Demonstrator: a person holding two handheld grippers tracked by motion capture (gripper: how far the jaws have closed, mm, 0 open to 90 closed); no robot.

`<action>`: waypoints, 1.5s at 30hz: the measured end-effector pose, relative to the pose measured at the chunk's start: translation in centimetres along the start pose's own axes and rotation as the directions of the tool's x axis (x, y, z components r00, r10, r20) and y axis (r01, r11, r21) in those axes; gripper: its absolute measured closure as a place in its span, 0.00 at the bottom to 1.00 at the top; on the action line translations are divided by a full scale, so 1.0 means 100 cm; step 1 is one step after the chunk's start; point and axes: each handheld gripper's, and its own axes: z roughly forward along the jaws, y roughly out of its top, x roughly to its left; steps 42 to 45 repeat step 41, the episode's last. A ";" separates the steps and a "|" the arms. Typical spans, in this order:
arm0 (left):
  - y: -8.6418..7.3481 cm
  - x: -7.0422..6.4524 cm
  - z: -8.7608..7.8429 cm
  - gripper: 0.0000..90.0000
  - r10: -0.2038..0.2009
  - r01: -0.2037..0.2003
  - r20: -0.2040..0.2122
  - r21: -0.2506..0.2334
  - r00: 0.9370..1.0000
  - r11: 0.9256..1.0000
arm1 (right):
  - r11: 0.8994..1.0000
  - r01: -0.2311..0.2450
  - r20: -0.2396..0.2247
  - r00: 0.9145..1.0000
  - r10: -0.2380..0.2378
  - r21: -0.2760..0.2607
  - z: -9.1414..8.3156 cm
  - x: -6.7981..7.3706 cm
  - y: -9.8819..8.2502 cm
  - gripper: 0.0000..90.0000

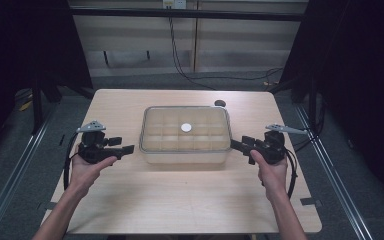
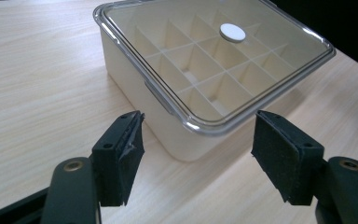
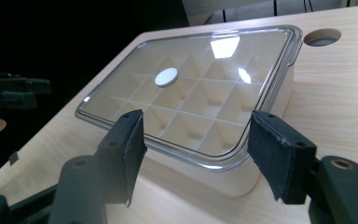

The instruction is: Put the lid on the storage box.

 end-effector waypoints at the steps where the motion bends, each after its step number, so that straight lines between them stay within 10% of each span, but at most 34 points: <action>1: -0.002 -0.001 -0.002 0.37 -0.005 0.005 0.009 -0.008 1.000 1.000 | 1.000 0.001 0.003 1.000 -0.001 -0.010 -0.003 0.001 -0.002 0.40; 32: -0.088 -0.030 -0.036 0.33 -0.011 0.013 -0.036 0.050 0.999 0.999 | 1.000 0.016 0.076 0.997 -0.017 0.017 -0.061 0.016 -0.082 0.37; 45: -0.102 -0.028 -0.032 0.31 0.011 -0.008 -0.035 0.094 0.999 0.996 | 0.999 -0.009 0.087 0.996 0.005 0.048 -0.058 0.009 -0.103 0.34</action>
